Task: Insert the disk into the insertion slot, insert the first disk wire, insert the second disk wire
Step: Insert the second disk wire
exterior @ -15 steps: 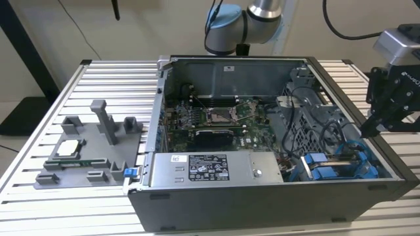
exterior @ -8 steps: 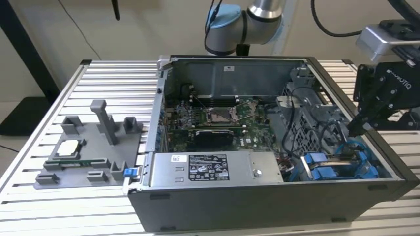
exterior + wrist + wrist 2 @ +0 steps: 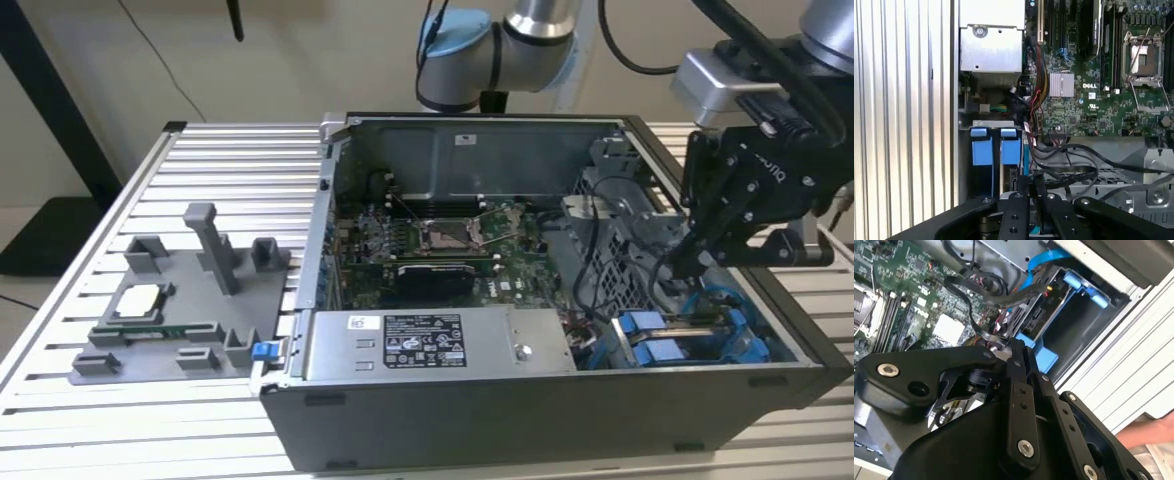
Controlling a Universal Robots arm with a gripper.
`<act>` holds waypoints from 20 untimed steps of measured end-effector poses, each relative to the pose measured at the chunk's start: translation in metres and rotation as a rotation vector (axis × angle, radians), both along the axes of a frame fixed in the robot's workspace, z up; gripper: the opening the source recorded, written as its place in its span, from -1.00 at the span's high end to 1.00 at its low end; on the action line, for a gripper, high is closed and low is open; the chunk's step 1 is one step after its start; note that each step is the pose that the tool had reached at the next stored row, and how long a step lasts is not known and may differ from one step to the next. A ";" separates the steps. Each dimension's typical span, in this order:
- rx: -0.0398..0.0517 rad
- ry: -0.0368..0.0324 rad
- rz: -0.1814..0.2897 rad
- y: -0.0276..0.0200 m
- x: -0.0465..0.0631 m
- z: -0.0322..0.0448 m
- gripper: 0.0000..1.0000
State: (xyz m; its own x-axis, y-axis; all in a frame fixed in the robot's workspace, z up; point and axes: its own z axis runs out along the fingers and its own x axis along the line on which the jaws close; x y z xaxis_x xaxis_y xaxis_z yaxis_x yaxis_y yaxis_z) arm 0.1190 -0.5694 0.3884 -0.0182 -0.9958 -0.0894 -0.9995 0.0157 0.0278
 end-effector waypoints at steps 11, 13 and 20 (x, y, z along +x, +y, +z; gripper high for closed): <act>0.0000 -0.0028 0.000 -0.0006 -0.005 0.0001 1.00; 0.0002 -0.0028 0.000 -0.0014 -0.005 0.0000 1.00; 0.0002 -0.0028 0.000 -0.0079 -0.005 -0.0001 1.00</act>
